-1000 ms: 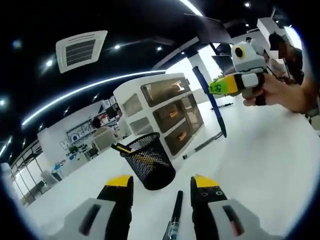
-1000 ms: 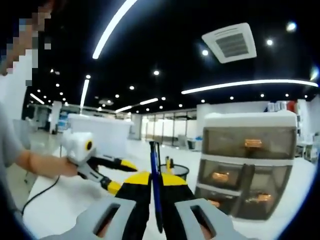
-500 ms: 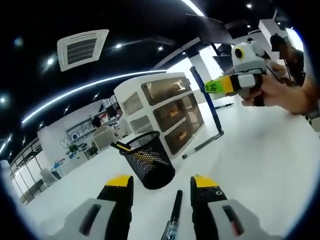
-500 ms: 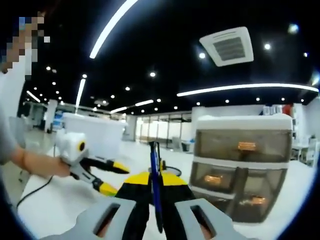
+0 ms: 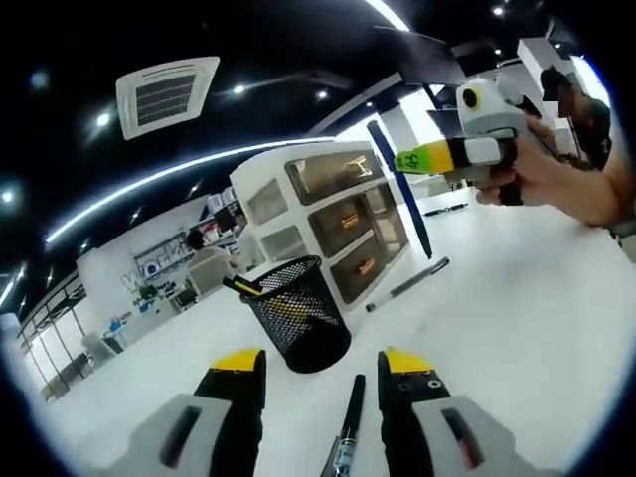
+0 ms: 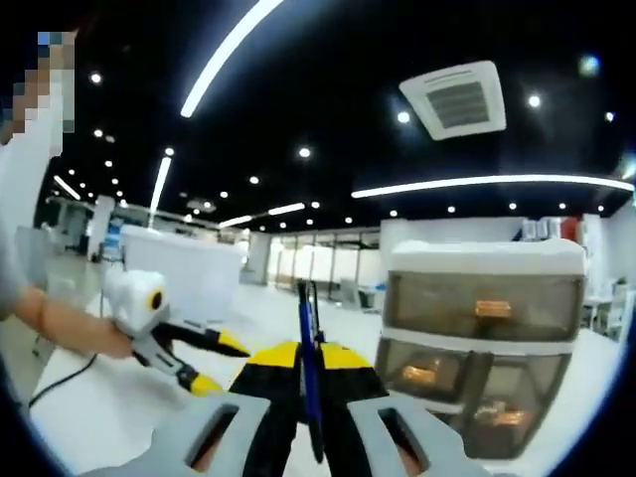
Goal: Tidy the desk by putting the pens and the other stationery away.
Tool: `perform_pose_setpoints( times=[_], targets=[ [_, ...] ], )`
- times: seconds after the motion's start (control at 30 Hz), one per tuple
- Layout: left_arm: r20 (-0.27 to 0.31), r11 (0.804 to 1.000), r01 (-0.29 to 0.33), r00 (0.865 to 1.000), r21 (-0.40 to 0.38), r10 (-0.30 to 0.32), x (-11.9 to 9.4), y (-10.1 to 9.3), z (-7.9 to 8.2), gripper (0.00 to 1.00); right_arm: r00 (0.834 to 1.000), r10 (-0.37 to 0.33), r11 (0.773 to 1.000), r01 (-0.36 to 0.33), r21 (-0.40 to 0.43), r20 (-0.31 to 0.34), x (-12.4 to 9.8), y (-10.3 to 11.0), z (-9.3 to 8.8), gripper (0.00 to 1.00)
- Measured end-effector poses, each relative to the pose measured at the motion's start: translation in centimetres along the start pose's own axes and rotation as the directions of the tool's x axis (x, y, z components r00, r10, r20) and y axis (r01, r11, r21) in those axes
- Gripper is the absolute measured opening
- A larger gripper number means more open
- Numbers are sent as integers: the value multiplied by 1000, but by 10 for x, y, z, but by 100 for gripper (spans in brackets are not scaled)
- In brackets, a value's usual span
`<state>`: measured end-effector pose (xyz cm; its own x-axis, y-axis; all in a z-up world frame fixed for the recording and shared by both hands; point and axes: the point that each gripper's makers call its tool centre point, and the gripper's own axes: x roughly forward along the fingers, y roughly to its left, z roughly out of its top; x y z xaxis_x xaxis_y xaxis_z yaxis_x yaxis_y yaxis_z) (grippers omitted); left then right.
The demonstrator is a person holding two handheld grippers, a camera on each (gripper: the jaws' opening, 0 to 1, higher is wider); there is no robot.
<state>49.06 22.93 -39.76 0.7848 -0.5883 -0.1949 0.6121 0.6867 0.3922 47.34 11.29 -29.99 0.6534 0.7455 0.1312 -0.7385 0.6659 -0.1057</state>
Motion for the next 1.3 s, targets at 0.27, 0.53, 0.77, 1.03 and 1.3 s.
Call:
perform_pose_setpoints(
  times=[0.27, 0.53, 0.77, 1.03, 1.3],
  targets=[
    [-2, 1000, -3, 1000, -1, 3, -1, -2, 0, 45, 999, 11, 1000, -11, 3, 31, 14, 2, 20, 4],
    [9, 1000, -15, 1000, 6, 15, -3, 2, 2, 45, 998, 22, 1000, -22, -4, 52, 43, 0, 37, 4],
    [-3, 1000, -22, 1000, -6, 22, -3, 6, -3, 45, 992, 8, 997, -18, 78, 123, 72, -14, 65, 4],
    [18, 999, -24, 1000, 41, 24, -3, -5, 5, 46, 985, 15, 997, -28, 74, 170, 91, -13, 73, 4],
    [-23, 1000, 2, 1000, 29, -1, 4, -10, -9, 48, 990, -24, 996, 12, 87, 138, 99, -32, 53, 4]
  ],
)
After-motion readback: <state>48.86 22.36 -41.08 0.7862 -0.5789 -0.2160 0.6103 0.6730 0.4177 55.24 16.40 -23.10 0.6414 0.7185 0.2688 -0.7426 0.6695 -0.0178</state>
